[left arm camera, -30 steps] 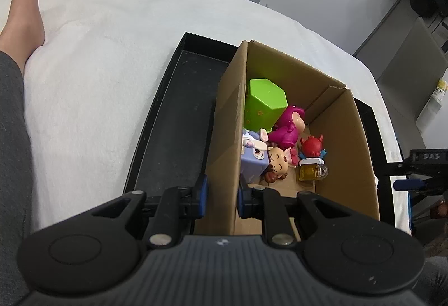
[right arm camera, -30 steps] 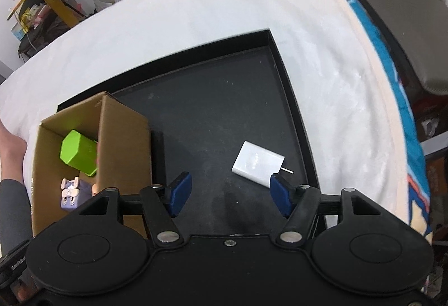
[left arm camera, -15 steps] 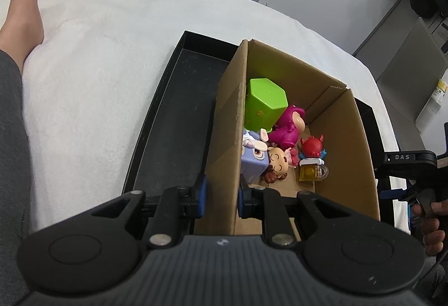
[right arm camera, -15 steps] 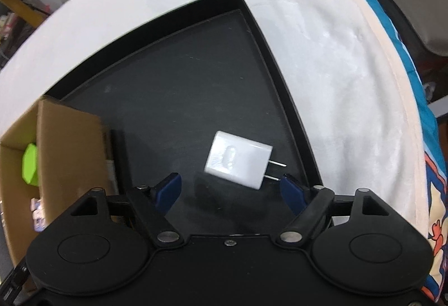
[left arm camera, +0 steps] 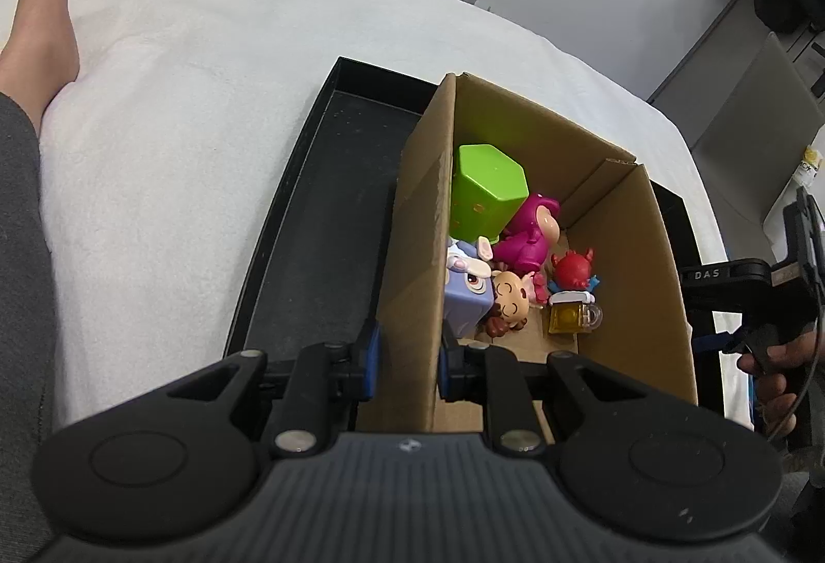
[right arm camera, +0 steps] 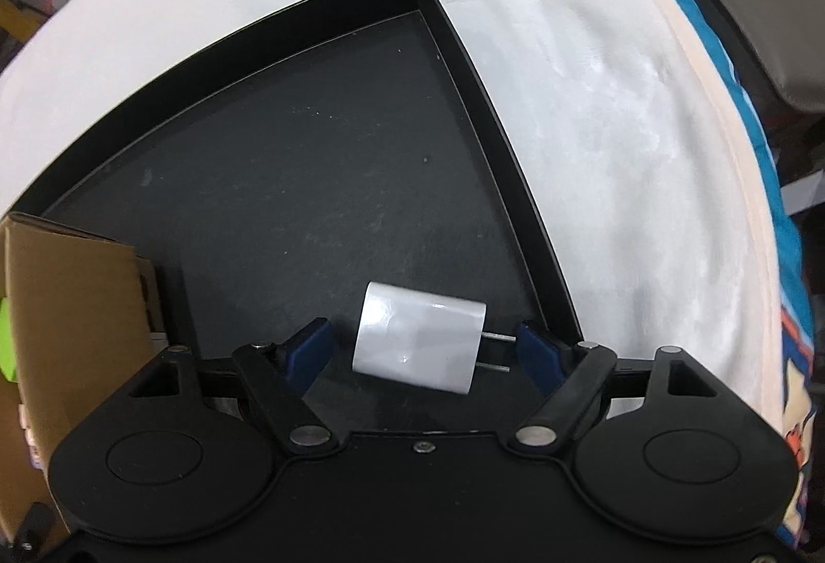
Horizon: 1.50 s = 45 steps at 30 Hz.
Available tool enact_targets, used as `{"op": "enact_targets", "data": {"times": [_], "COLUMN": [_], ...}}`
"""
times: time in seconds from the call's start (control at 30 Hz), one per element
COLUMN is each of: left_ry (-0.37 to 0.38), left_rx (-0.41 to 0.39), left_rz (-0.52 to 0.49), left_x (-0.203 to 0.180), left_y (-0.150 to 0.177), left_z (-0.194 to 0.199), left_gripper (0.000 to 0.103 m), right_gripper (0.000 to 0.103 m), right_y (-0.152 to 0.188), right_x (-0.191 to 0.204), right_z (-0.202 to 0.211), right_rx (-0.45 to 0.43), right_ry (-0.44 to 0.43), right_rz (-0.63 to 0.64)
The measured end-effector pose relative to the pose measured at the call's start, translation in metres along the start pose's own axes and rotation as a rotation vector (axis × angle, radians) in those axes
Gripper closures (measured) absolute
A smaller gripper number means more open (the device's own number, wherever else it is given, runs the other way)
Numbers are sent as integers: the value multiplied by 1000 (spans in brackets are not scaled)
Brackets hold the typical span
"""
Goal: Organize rigid objects
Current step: 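Lift the white charger with the right gripper and carry it over the box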
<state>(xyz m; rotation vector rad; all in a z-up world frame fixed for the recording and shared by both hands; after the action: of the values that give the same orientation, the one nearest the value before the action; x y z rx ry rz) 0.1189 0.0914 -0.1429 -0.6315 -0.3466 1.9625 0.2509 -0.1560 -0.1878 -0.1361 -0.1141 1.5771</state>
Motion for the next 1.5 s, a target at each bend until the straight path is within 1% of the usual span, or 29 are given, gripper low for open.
{"op": "enact_targets", "data": {"times": [0.07, 0.1, 0.13, 0.2, 0.37, 0.57, 0.8, 1.07, 1.23, 1.5], "left_ry": [1, 2, 2, 4, 7, 11, 14, 29, 29, 29], "left_rx": [0, 1, 2, 1, 3, 5, 6, 13, 12, 11], "left_rz": [2, 3, 4, 4, 5, 7, 5, 14, 12, 13], "left_x": [0, 0, 0, 0, 0, 1, 0, 1, 0, 0], "left_y": [0, 0, 0, 0, 1, 1, 1, 1, 1, 2], "left_z": [0, 0, 0, 0, 1, 1, 2, 3, 3, 2], "left_gripper": [83, 83, 83, 83, 83, 83, 82, 82, 82, 82], "right_gripper": [26, 36, 41, 41, 41, 41, 41, 41, 41, 41], "right_y": [-1, -1, -1, 1, 3, 12, 19, 28, 33, 44], "right_x": [5, 6, 7, 10, 10, 10, 27, 46, 60, 88], "right_z": [-2, -2, 0, 2, 13, 38, 75, 111, 126, 146], "right_rx": [0, -5, -22, -33, -55, -83, -128, -190, -216, -231], "right_ry": [24, 39, 64, 77, 55, 13, -47, -74, -109, -171], "right_rz": [29, 40, 46, 60, 74, 90, 142, 164, 184, 240]}}
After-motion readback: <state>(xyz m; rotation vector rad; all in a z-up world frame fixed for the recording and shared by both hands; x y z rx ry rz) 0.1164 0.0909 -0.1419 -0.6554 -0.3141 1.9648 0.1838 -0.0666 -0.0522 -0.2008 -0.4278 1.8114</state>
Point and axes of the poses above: each gripper's, at about its wrist camera, not at the fingertips, and z roughly against the way its jaws point, x to its left, y to its underside, the point moved 2 cm from there along -z, roughly the way its jaws point, and after that the axes turned 2 degrees about -y, right-handed, at the moved point
